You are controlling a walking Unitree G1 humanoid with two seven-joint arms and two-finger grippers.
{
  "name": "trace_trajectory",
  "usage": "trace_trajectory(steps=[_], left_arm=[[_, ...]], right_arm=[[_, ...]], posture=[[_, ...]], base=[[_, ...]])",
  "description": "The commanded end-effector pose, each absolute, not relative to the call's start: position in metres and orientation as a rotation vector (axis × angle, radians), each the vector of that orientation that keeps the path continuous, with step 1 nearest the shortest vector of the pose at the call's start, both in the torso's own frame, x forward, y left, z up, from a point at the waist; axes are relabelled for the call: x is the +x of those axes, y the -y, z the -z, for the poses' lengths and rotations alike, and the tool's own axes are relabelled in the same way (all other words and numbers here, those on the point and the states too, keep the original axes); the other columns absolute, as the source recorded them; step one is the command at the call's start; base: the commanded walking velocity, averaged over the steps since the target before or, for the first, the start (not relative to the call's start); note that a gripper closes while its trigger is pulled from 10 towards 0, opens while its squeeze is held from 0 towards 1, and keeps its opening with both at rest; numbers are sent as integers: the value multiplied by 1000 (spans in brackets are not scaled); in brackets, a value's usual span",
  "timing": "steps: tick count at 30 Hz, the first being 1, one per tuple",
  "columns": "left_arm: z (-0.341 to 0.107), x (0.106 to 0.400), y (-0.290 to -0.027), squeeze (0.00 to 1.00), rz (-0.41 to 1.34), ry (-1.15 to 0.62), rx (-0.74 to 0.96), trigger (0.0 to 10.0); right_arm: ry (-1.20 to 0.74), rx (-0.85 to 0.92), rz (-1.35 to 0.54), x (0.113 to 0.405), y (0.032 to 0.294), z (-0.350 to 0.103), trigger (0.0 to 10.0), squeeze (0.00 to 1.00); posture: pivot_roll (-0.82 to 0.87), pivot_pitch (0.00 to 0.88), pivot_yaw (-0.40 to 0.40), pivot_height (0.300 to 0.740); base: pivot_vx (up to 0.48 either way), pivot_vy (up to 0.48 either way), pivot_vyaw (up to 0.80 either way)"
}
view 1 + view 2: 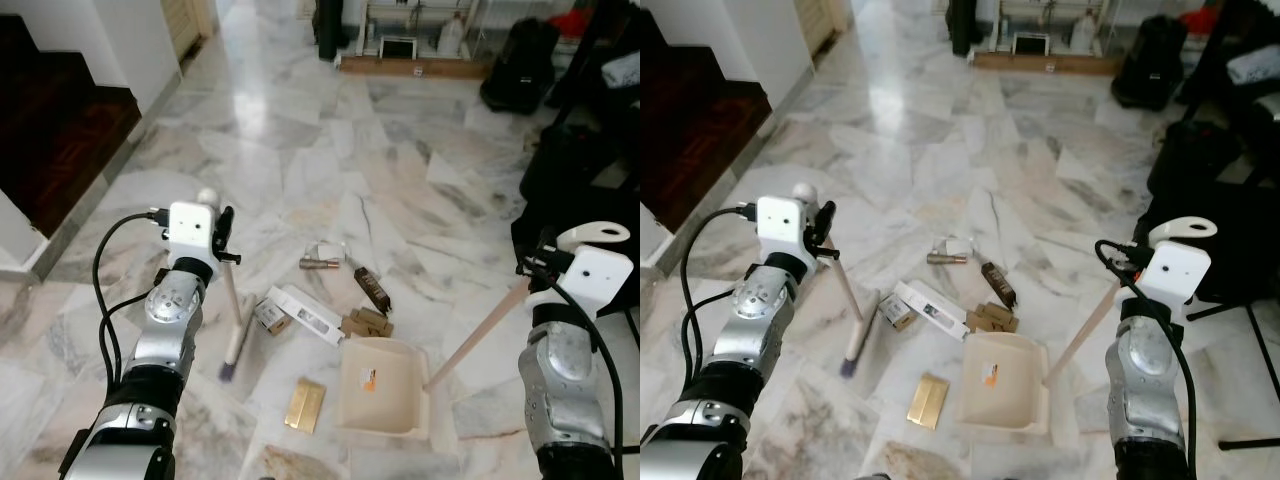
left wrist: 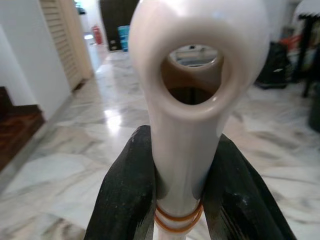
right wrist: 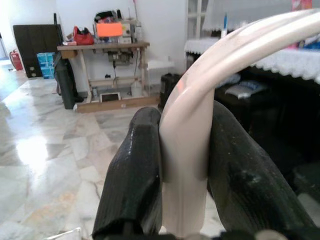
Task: Sweep floor
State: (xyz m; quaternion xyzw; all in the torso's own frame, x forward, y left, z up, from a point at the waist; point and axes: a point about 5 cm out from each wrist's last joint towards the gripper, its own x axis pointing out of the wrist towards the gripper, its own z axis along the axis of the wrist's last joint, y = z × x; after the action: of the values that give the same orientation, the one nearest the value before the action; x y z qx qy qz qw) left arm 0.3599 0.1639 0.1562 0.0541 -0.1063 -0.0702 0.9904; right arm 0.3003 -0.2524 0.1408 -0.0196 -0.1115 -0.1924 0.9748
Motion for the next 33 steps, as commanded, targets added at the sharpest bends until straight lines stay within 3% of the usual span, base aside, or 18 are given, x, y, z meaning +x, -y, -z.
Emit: trace_trajectory(steps=[1,12,18,33], left_arm=[[-172,362,-170,0,127,277,123,10000],[-174,362,-169,0,133,279,115,10000],[-174,363,-169,0,133,280,119,10000],[-175,362,-167,0,143,286,141,10000]], right_arm=[[269,-51,378,301,251,-150,10000,0],[271,-45,377,302,249,-150,10000,0],[272,-44,379,302,249,-150,10000,0],[270,-43,387,301,251,-149,10000,0]], posture=[[80,128,-10,740],[85,115,-5,740],[86,112,-2,740],[84,119,2,740]], base=[[0,0,0],[0,0,0],[0,431,0],[0,145,0]])
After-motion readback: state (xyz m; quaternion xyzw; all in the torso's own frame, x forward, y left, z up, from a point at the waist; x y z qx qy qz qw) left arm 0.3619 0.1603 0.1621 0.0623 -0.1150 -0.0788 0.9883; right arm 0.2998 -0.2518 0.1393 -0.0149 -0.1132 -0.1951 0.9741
